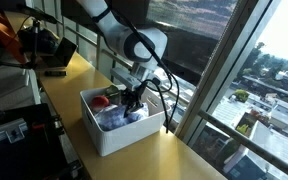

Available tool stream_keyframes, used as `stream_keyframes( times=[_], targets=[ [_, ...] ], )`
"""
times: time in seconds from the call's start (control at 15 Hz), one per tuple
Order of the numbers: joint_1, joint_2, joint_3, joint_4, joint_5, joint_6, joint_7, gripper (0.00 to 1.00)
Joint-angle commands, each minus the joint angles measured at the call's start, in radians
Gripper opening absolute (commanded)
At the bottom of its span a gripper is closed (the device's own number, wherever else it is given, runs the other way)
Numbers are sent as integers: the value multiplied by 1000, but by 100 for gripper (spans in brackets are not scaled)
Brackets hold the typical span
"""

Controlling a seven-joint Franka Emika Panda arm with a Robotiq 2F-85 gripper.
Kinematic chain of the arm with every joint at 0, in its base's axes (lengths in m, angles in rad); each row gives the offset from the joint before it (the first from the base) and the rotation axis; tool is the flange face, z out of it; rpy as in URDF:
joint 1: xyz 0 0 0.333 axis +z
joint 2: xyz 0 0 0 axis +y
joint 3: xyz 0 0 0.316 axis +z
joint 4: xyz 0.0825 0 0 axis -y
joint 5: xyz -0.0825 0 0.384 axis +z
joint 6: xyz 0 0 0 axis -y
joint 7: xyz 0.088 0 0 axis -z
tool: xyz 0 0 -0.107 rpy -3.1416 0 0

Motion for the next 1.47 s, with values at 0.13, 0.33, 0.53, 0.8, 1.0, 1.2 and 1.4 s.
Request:
stream_keyframes(
  times=[0.13, 0.33, 0.53, 0.8, 1.0, 1.2, 1.4],
  targets=[
    [13, -296, 25, -141, 19, -27, -100, 4],
    [35, -413, 40, -121, 43, -30, -137, 4],
    [74, -521, 52, -85, 58, -46, -151, 4],
    [139, -643, 76, -14, 78, -102, -146, 4],
    [194, -719, 105, 50, 99, -164, -137, 4],
    [256, -781, 153, 114, 115, -238, -127, 4],
    [320, -793, 244, 193, 101, -311, -63, 4]
  ],
)
